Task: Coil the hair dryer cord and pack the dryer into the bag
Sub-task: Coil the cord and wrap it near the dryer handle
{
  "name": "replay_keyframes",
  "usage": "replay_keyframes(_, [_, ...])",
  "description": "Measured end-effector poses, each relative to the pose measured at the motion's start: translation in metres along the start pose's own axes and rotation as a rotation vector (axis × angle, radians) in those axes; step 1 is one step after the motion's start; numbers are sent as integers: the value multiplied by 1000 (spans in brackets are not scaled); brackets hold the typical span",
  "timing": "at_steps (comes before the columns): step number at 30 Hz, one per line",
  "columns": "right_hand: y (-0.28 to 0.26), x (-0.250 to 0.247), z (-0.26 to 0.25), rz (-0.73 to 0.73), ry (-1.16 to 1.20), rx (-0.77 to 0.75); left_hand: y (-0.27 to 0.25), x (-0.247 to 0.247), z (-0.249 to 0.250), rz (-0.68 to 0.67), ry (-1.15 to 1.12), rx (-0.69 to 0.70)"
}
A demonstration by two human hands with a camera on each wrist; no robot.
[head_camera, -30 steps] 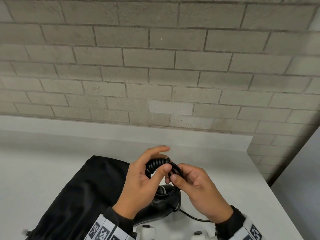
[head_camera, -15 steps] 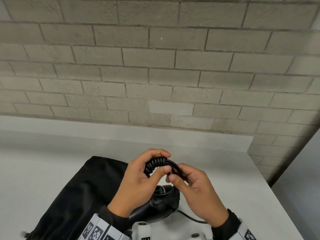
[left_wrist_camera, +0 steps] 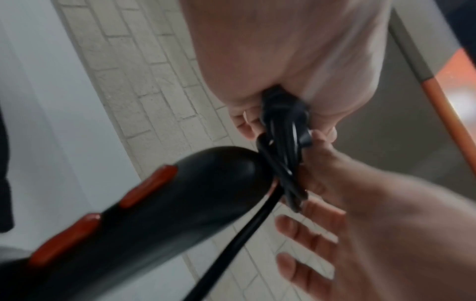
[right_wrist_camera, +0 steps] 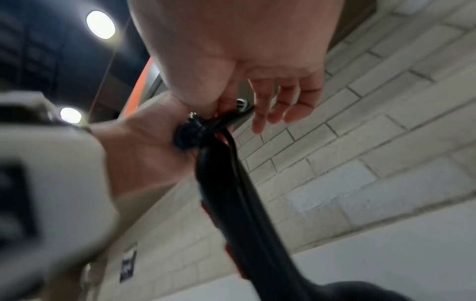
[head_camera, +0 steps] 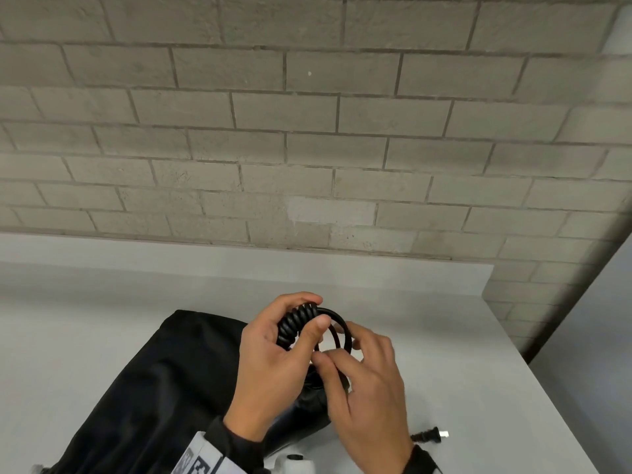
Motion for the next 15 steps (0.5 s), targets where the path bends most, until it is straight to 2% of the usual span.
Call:
replay_keyframes(5, [-2, 6, 13, -152, 179, 291, -1, -1, 7, 21, 113, 93])
replay_keyframes(8, [-3, 5, 14, -232, 319, 417, -2, -4, 6, 18, 177, 146])
replay_keyframes(12, [-1, -2, 4, -308, 588, 513, -3, -9, 3, 33, 232, 181])
replay_keyframes(15, [-3, -6, -6, -414, 589, 471, -1, -11, 6, 33, 272, 225])
Point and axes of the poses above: each hand's wrist, its own y-axis towards the middle knuckle, its own x-axis out of the palm, z = x × y, the point moved 10 cm from there along y, towards the middle knuckle, and after that the axes turned 5 degrees about x, right-handed, at the moved point
